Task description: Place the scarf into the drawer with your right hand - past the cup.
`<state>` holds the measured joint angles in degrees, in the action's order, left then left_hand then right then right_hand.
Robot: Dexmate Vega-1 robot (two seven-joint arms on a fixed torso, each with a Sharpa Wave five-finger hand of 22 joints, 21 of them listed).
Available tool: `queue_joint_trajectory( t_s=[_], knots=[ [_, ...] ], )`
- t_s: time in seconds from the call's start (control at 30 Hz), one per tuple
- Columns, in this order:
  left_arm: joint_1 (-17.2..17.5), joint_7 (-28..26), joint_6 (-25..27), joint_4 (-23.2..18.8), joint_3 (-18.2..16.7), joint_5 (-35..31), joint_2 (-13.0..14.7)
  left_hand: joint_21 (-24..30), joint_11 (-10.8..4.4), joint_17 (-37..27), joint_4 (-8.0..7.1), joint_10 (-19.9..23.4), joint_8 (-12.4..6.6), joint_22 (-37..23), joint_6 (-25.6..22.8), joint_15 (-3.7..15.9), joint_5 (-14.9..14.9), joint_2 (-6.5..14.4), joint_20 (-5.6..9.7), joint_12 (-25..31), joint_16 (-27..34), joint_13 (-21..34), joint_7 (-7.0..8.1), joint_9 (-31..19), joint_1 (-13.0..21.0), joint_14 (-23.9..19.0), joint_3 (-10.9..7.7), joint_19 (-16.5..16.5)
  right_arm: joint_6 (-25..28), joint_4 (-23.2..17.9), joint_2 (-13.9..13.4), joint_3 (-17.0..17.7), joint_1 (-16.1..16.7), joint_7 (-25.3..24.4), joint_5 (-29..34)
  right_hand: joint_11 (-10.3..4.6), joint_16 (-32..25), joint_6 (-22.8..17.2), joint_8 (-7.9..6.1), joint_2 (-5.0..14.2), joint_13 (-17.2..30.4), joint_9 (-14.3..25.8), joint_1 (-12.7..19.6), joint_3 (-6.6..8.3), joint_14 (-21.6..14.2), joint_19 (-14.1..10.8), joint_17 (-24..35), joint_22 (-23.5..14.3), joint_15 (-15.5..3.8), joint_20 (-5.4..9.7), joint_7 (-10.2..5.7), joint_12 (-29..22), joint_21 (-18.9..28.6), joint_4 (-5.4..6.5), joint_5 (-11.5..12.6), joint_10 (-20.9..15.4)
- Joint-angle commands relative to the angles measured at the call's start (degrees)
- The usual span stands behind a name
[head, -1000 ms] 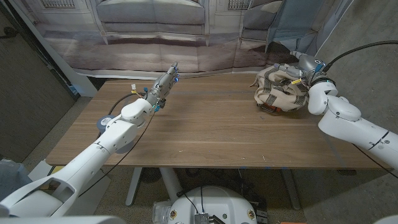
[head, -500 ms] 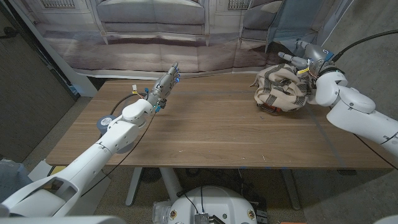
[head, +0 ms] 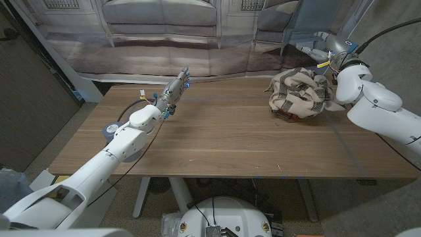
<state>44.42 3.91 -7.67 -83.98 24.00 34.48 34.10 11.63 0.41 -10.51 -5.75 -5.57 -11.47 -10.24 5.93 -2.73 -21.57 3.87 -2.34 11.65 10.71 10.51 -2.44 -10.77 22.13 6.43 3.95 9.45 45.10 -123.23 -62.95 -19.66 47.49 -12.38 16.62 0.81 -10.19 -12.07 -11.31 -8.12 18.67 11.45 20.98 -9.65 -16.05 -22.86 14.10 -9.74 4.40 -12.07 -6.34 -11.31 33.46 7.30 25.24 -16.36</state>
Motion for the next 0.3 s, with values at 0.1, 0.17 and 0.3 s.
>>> queue_joint_trajectory(
  t_s=[0.1, 0.17, 0.3],
  knots=[
    [-0.63, 1.39, -0.29, 1.59, -0.01, 0.38, 0.10, -0.07, 0.04, -0.16, -0.11, -0.39, 0.02, -0.30, -0.24, -0.08, 0.34, 0.48, -0.20, -0.06, 0.15, 0.23, -0.23, -0.12, 0.26, 0.60, 0.58, 0.86, 2.73, -1.38, 0.41, -2.21, -2.19, 0.57, 1.55, -0.17, -0.41, -0.45, -0.19, 0.58, -0.02, 0.15, -0.02, -0.50, 0.33, 0.35, 0.00, -0.12, -0.19, -0.18, -0.01, -0.57, -0.30, 0.08, 0.40, -0.15],
    [-0.67, 1.86, -0.79, 2.05, -0.16, 0.49, 0.18, -0.07, 0.05, -0.16, -0.12, -0.42, 0.00, -0.30, -0.29, -0.05, 0.34, 0.49, -0.19, -0.07, 0.15, 0.23, -0.23, -0.12, 0.27, 0.61, 0.60, 0.87, 3.06, -1.47, 0.58, -2.57, -2.42, 0.63, 1.76, -0.17, -0.42, -0.45, -0.20, 0.63, -0.06, 0.15, -0.02, -0.51, 0.33, 0.36, -0.04, -0.13, -0.27, -0.17, -0.03, -0.56, -0.36, 0.09, 0.43, -0.09],
    [-1.03, 3.19, -2.21, 4.26, -0.46, 0.97, -0.15, -0.06, 0.05, -0.16, -0.12, -0.46, 0.00, -0.30, -0.30, -0.07, 0.34, 0.51, -0.18, -0.09, 0.17, 0.23, -0.19, -0.12, 0.28, 0.57, 0.65, 0.86, 4.91, -1.44, 1.44, -4.47, -4.23, 1.41, 2.88, -0.34, -0.51, -0.45, -0.20, 0.80, -0.20, 0.14, -0.01, -0.53, 0.20, 0.34, -0.19, -0.13, -0.34, -0.16, -0.13, -0.59, -0.51, 0.10, 0.53, -0.10]
  ],
)
